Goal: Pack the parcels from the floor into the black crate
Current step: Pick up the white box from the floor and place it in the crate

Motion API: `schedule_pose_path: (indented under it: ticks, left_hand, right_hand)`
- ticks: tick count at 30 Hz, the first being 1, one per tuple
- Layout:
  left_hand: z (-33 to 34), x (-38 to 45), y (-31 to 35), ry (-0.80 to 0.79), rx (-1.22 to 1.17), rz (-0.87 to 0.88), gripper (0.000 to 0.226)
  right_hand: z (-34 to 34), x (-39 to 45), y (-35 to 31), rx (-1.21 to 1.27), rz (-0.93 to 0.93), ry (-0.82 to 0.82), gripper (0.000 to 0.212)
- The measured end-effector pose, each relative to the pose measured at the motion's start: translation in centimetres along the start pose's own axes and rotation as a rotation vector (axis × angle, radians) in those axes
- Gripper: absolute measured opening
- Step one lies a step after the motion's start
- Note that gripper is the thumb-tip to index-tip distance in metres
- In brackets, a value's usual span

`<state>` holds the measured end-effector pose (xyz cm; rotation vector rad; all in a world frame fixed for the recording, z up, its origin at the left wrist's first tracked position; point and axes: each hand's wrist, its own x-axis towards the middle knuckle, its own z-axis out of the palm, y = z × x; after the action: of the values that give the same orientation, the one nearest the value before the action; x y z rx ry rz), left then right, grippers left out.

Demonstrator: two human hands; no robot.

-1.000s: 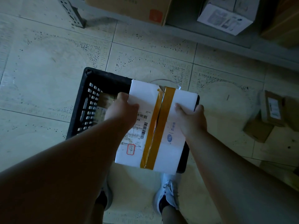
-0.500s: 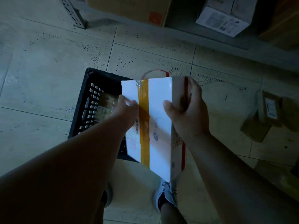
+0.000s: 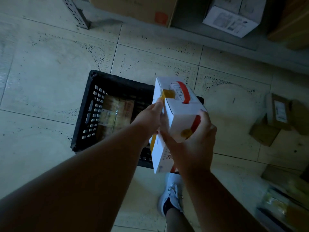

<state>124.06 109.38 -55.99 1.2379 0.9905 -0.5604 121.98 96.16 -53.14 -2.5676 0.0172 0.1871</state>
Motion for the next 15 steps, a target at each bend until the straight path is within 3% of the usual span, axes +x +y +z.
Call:
schedule_pose_path:
  ticks: [4, 7, 12, 15]
  left_hand:
    - [1.0, 0.1, 0.5, -0.044, -0.027, -0.013, 0.053]
    - [1.0, 0.1, 0.9, -0.096, -0.150, -0.061, 0.075]
    - [1.3, 0.3, 1.0, -0.105, -0.181, -0.025, 0.055]
    - [1.5, 0.6, 0.9, -0.122, -0.187, 0.008, 0.053]
  right_hand:
    - [0.2, 0.7, 0.4, 0.072, -0.020, 0.043, 0.110]
    - [0.2, 1.1, 0.4, 0.113, -0.049, 0.042, 0.104]
    - [-0.2, 1.4, -0.1, 0.239, -0.058, 0.130, 0.058]
    - [0.1, 1.8, -0.6, 0.275, 0.008, 0.180, 0.052]
